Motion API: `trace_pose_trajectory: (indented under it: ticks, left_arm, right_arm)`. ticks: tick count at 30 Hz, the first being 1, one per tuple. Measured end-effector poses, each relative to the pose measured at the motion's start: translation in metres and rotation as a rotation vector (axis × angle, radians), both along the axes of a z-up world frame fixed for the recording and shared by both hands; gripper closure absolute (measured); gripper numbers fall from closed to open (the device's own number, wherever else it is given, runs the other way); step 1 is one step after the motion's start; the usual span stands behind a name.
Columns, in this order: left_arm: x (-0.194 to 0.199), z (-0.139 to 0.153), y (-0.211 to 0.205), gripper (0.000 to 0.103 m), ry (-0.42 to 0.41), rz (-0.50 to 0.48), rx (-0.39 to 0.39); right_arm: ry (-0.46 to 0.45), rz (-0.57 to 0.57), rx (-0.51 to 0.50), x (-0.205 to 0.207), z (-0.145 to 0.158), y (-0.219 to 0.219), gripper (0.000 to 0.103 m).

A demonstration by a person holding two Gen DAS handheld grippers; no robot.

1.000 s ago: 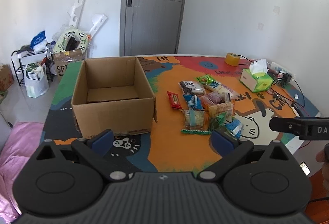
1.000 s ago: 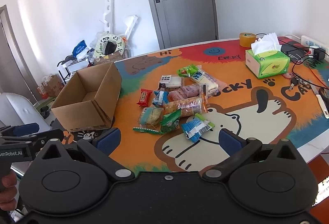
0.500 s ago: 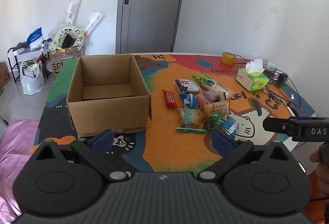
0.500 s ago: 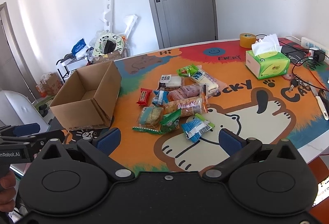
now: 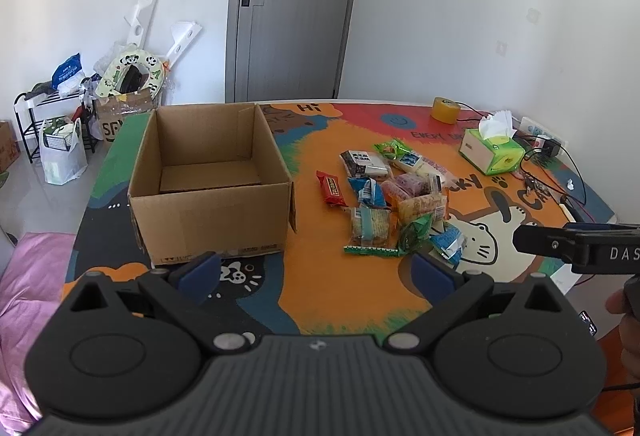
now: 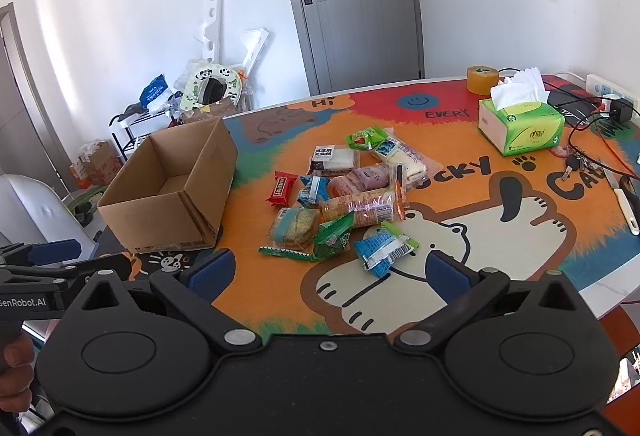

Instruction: Organize snacks

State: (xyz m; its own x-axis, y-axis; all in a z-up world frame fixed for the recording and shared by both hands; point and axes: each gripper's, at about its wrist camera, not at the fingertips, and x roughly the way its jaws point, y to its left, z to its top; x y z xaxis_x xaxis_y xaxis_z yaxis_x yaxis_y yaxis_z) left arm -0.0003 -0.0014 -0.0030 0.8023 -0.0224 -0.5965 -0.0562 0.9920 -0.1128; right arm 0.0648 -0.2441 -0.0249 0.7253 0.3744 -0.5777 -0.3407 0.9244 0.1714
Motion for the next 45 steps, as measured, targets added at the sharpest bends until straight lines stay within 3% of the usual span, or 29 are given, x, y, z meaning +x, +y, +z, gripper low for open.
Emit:
trace_pose_trajectory:
  ticks: [26, 45]
  left_arm:
    - [0.005, -0.008, -0.003, 0.002, 0.018, -0.007, 0.004]
    - [0.044, -0.046, -0.016, 0.003, 0.042, -0.019, -0.015]
  right_arm:
    - [0.009, 0.008, -0.017, 0.002, -0.006, 0.002, 0.0]
    - [0.08, -0.019, 0.012, 0.04, -0.054, -0.016, 0.0]
